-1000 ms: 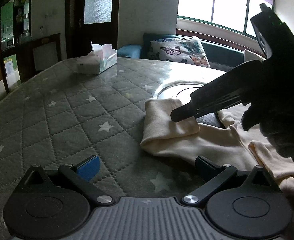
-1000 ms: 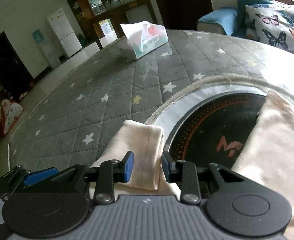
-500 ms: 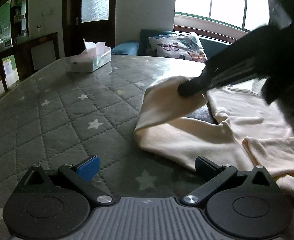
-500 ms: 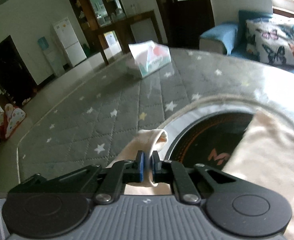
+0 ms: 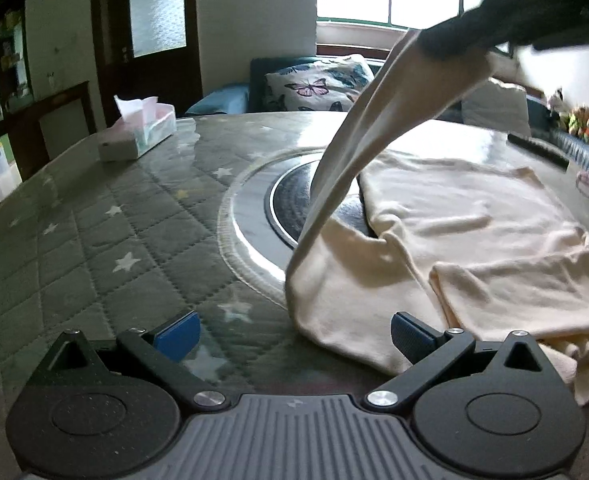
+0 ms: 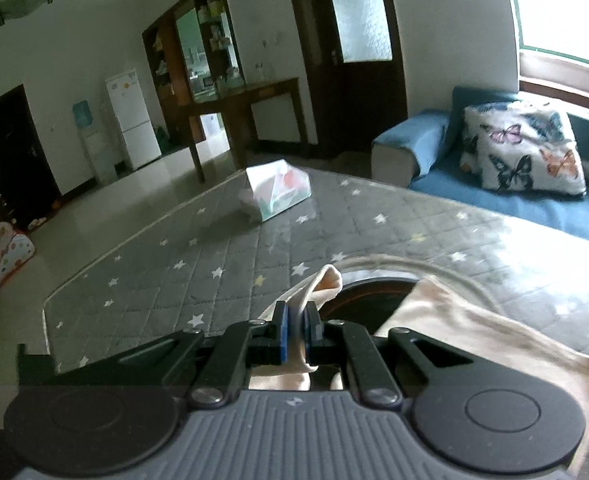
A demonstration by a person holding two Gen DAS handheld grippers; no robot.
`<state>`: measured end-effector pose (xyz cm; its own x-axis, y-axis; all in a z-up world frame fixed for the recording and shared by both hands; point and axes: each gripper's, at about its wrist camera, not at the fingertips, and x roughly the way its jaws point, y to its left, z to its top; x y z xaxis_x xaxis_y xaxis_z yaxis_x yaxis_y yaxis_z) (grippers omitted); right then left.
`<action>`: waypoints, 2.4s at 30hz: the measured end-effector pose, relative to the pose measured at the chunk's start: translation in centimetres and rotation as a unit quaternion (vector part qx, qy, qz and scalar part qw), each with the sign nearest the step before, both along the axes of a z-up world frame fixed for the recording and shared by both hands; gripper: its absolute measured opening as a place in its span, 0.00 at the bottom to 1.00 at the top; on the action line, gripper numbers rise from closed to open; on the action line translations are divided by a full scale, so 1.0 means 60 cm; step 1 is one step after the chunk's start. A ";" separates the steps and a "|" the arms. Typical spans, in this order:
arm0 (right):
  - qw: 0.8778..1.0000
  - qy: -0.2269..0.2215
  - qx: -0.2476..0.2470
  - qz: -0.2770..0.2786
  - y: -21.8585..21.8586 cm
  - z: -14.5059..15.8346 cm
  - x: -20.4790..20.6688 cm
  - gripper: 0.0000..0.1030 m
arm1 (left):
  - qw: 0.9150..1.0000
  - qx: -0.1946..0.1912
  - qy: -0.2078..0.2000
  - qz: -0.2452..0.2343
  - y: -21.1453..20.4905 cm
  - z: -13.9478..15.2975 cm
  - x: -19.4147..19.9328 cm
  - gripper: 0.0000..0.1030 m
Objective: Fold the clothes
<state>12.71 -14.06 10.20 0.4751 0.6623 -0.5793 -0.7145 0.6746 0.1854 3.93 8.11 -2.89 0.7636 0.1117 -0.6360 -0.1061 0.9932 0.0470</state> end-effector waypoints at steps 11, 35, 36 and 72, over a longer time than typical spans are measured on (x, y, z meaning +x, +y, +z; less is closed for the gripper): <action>0.998 -0.031 -0.003 -0.054 -0.131 0.035 -0.050 0.06 | 0.999 0.052 -0.005 -0.003 -0.026 -0.001 -0.002 1.00; 0.979 0.091 -0.058 -0.176 -0.310 -0.182 -0.094 0.15 | 0.993 0.109 -0.001 -0.038 -0.040 0.010 -0.032 1.00; 0.978 0.093 -0.058 -0.176 -0.315 -0.181 -0.098 0.16 | 0.993 0.110 -0.001 -0.041 -0.038 0.013 -0.036 1.00; 0.987 -0.002 -0.124 -0.105 -0.255 -0.182 -0.104 0.16 | 0.983 0.152 -0.017 -0.101 -0.109 0.002 0.126 1.00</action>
<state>6.48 -29.34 -0.70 0.5900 0.3870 -0.7086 -0.5540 0.8325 -0.0066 11.52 1.56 -2.80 0.8104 0.1365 -0.5697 0.0853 0.9346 0.3453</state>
